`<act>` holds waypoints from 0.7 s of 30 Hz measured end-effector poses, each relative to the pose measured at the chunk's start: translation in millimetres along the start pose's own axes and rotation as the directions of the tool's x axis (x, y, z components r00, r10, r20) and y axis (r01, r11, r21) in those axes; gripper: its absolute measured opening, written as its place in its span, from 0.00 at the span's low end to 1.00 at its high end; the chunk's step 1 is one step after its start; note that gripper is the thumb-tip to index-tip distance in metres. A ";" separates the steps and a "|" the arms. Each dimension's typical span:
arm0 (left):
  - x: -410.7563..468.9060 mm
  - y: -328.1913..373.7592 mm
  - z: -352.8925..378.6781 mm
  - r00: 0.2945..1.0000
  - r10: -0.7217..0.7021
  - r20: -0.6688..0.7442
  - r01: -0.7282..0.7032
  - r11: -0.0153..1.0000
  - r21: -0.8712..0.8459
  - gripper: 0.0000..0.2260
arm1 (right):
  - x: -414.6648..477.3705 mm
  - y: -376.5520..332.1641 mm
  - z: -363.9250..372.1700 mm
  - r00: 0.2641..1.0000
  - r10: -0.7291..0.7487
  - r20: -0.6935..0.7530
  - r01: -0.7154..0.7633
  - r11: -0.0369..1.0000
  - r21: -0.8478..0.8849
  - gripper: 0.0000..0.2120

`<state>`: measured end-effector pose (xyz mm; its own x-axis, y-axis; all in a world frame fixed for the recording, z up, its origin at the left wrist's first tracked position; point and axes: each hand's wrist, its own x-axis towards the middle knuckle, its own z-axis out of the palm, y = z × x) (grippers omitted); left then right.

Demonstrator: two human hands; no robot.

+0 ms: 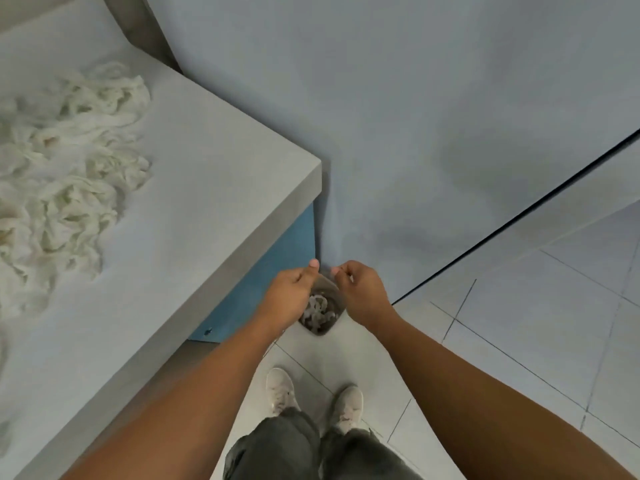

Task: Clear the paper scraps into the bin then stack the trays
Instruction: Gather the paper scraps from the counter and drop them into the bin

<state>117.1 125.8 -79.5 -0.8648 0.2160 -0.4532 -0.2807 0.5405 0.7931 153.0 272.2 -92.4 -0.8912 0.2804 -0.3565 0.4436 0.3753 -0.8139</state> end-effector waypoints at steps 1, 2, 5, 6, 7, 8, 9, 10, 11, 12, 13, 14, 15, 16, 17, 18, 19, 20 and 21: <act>3.8 -10.8 3.9 1.000 -0.020 0.012 0.020 0.999 0.032 0.26 | -0.8 7.2 6.5 1.000 0.009 -0.001 -0.009 1.000 -0.021 0.16; 7.8 -23.2 7.8 0.999 -0.034 0.019 0.032 0.997 0.072 0.26 | -0.8 14.6 12.2 1.000 0.020 0.000 -0.019 0.999 -0.039 0.20; 24.0 -66.1 20.7 0.998 -0.061 0.028 0.052 0.968 0.245 0.26 | 7.8 44.6 29.9 0.997 0.075 0.015 -0.073 0.993 -0.092 0.24; 31.0 -80.8 26.5 0.997 -0.069 0.024 0.059 0.954 0.294 0.26 | 12.7 57.0 35.8 0.995 0.095 0.024 -0.092 0.988 -0.121 0.24; 38.6 -94.6 32.5 0.997 -0.077 0.020 0.065 0.940 0.336 0.26 | 18.7 71.5 42.1 0.992 0.120 0.032 -0.114 0.983 -0.145 0.24; 46.6 -107.6 38.8 0.996 -0.090 0.022 0.075 0.927 0.367 0.26 | 24.6 85.7 47.5 0.988 0.149 0.037 -0.141 0.977 -0.162 0.24; 55.0 -119.7 45.0 0.994 -0.103 0.025 0.085 0.917 0.390 0.26 | 31.3 100.6 53.0 0.984 0.175 0.042 -0.166 0.971 -0.171 0.24; 64.6 -133.0 51.8 0.993 -0.117 0.023 0.098 0.910 0.403 0.26 | 39.5 116.6 58.6 0.979 0.199 0.046 -0.188 0.966 -0.180 0.25; 74.7 -147.9 59.2 0.990 -0.136 0.021 0.115 0.904 0.411 0.26 | 47.8 133.2 63.7 0.975 0.217 0.050 -0.204 0.960 -0.191 0.25; 84.9 -162.4 66.9 0.985 -0.169 0.020 0.147 0.903 0.404 0.26 | 56.5 149.9 68.1 0.971 0.235 0.051 -0.220 0.953 -0.206 0.25; 96.8 -176.8 74.9 0.980 -0.199 0.024 0.173 0.901 0.399 0.26 | 65.7 166.4 71.4 0.966 0.253 0.046 -0.238 0.946 -0.219 0.25; 108.7 -191.9 83.5 0.975 -0.222 0.030 0.193 0.901 0.388 0.26 | 75.6 183.1 74.5 0.960 0.276 0.042 -0.260 0.938 -0.230 0.25; 119.6 -206.9 91.5 0.970 -0.243 0.030 0.213 0.900 0.380 0.25 | 86.3 200.0 78.2 0.954 0.296 0.041 -0.278 0.929 -0.244 0.25; 131.2 -221.3 98.1 0.966 -0.258 0.030 0.228 0.897 0.378 0.24 | 97.3 215.3 81.9 0.949 0.313 0.039 -0.294 0.921 -0.254 0.25; 143.4 -233.4 104.6 0.961 -0.273 0.036 0.239 0.894 0.379 0.24 | 108.5 229.9 85.5 0.945 0.324 0.036 -0.305 0.917 -0.258 0.25; 157.1 -246.2 110.9 0.956 -0.290 0.042 0.254 0.892 0.375 0.25 | 119.1 243.2 88.9 0.943 0.331 0.029 -0.314 0.917 -0.247 0.25; 173.0 -260.3 117.5 0.948 -0.317 0.040 0.280 0.886 0.370 0.27 | 129.3 256.7 93.0 0.943 0.333 0.021 -0.320 0.919 -0.229 0.25; 188.5 -274.6 123.9 0.936 -0.351 0.034 0.318 0.880 0.352 0.28 | 138.8 269.4 97.7 0.944 0.331 0.019 -0.320 0.924 -0.208 0.25; 203.4 -287.9 130.5 0.915 -0.402 0.038 0.369 0.871 0.325 0.27 | 147.2 281.1 102.5 0.946 0.323 0.022 -0.312 0.930 -0.195 0.24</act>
<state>76.4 120.2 -453.2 -0.6623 0.0115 -0.7492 -0.4285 0.8144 0.3913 136.9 328.4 -420.7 -0.7024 0.3666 -0.6101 0.7092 0.4336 -0.5558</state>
